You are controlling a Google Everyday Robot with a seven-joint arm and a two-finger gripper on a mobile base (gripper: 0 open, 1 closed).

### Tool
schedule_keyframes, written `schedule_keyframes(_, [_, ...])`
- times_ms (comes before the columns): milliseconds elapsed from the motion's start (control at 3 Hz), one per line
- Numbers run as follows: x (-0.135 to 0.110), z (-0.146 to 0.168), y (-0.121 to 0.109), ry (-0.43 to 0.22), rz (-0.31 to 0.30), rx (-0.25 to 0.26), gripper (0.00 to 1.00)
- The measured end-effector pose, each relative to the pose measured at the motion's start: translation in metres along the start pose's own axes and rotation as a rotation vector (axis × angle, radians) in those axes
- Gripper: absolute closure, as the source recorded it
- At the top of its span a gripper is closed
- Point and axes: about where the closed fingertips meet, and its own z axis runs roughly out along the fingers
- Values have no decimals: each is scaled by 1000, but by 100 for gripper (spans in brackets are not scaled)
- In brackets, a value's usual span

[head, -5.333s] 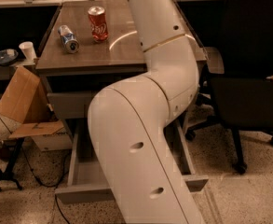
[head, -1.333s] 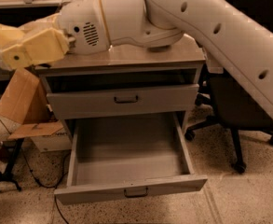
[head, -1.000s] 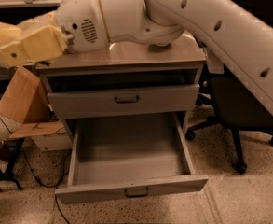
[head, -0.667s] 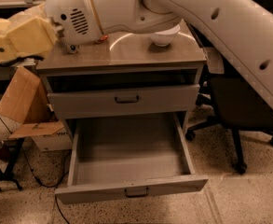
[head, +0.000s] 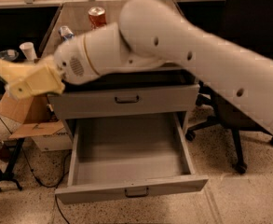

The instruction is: Place sponge into middle drawer

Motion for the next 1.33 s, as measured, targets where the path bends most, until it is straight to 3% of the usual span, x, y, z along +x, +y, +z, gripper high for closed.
schedule_keyframes(667, [98, 29, -36, -11, 157, 32, 100])
schedule_keyframes(1000, [139, 38, -63, -2, 218, 74, 100])
schedule_keyframes(1333, [141, 39, -65, -4, 222, 80, 100])
